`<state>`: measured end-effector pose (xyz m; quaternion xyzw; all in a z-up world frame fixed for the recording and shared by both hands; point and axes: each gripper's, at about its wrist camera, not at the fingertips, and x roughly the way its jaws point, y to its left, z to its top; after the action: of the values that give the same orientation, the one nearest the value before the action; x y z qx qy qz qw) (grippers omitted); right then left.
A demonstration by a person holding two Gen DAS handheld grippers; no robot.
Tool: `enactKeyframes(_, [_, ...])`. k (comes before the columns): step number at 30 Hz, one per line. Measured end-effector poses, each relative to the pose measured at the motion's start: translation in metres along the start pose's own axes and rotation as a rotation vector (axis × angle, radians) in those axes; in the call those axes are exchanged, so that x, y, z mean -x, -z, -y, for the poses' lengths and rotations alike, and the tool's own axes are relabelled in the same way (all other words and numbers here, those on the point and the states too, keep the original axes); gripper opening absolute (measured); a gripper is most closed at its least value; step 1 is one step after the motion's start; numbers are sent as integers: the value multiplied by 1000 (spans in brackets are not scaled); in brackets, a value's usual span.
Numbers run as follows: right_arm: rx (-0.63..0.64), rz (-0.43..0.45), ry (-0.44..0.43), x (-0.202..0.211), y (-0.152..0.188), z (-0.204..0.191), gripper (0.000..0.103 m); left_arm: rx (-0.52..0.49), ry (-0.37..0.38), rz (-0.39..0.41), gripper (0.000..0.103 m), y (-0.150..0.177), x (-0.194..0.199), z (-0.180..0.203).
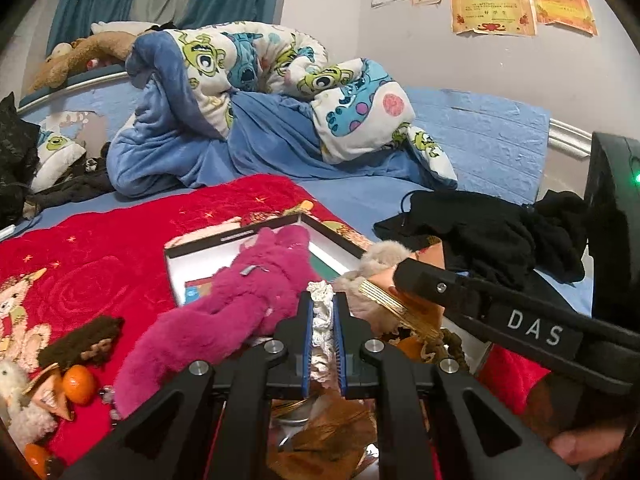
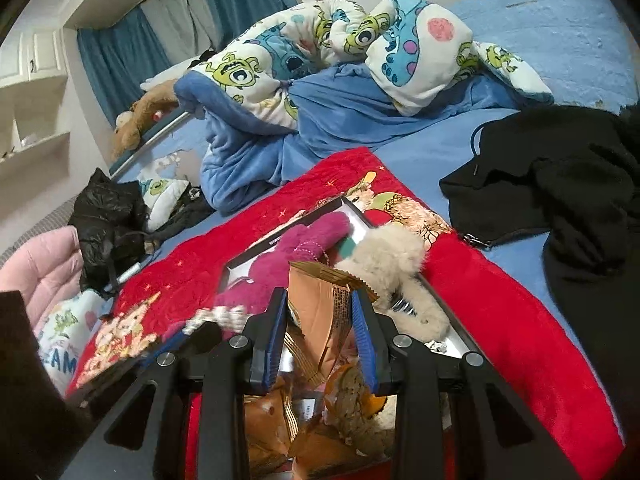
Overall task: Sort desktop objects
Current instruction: 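Carry the snack packet in the right tool and the scrunchie in the left tool to the black tray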
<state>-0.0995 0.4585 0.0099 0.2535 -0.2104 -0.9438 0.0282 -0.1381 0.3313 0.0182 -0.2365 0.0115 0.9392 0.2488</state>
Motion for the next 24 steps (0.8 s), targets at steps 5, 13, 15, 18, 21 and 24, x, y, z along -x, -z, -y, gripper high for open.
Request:
enactKeyframes(5, [-12, -15, 25, -4, 1, 7, 31, -20, -9, -11, 10, 8, -10, 7])
enactKeyframes(13, [-14, -74, 30, -15, 8, 12, 31, 8, -11, -14, 10, 23, -18, 2])
enactKeyframes(15, [-16, -94, 39, -21, 10, 13, 30, 6, -19, -11, 10, 29, -19, 1])
enactKeyframes(18, [-61, -107, 12, -24, 14, 20, 30, -16, -29, 18, 10, 35, -15, 5])
enactKeyframes(21, [-51, -106, 28, -24, 15, 20, 30, -19, -27, 42, 10, 37, -10, 6])
enactKeyframes(24, [-63, -107, 25, -25, 17, 21, 30, -7, -27, 46, 10, 38, -8, 3])
